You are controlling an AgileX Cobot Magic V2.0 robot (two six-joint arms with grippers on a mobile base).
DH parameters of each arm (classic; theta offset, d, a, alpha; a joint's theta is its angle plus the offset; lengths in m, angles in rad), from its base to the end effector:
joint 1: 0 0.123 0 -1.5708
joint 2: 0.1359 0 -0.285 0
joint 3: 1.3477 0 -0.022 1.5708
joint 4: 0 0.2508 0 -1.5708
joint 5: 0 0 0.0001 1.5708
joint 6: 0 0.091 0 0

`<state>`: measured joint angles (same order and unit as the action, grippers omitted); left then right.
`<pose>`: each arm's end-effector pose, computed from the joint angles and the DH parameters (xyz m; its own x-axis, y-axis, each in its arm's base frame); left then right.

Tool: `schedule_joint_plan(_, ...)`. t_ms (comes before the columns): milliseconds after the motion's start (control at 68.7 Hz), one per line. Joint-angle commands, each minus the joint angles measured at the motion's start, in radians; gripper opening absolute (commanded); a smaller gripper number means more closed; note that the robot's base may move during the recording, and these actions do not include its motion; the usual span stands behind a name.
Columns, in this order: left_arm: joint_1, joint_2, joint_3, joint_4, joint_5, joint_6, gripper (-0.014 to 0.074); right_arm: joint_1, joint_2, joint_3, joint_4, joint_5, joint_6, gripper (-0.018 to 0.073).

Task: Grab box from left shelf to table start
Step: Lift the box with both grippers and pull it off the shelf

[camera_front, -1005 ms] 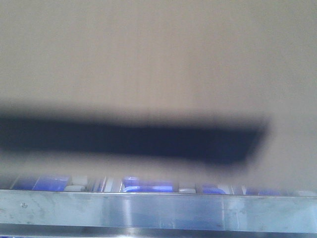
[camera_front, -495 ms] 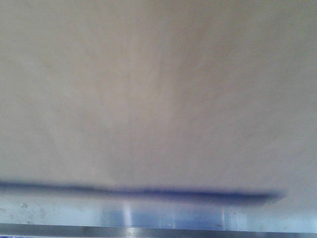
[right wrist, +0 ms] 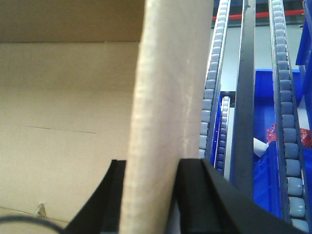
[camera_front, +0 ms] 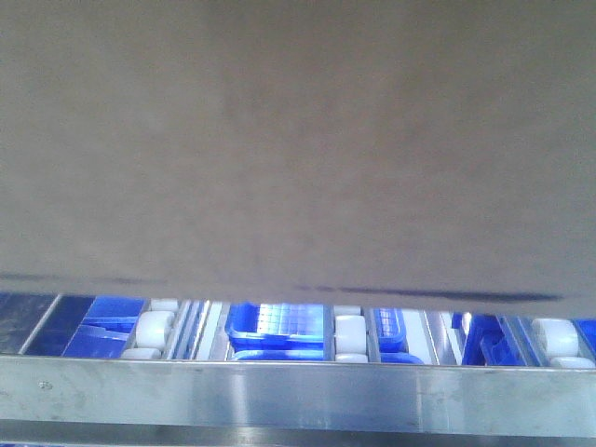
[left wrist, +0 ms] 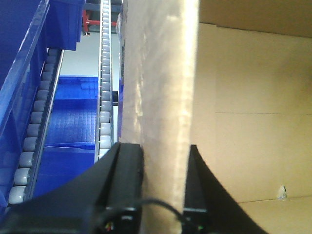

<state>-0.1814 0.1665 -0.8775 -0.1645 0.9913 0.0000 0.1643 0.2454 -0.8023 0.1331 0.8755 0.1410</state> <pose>-0.0261 -0.0079 0.3860 -0.2101 -0.0526 -0.9763 0.2933 0.9492 -0.1143 0.0093 0.0110 0.3768 -0.2749 0.1809 -0.9443 -0.2041 0.9488 0.2412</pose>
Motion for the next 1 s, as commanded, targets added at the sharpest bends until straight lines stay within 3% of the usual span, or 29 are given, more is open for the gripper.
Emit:
schedule_joint_plan(0,-0.005,0.008,-0.037,-0.061,-0.179,-0.031,-0.0093,-0.006,0.014,-0.032,-0.086,-0.170,-0.010,0.0058)
schedule_joint_plan(990,-0.005,0.008,-0.033,-0.061,-0.179,-0.031,-0.0093,-0.006,0.014,-0.032,-0.086,-0.170,-0.010,0.0058)
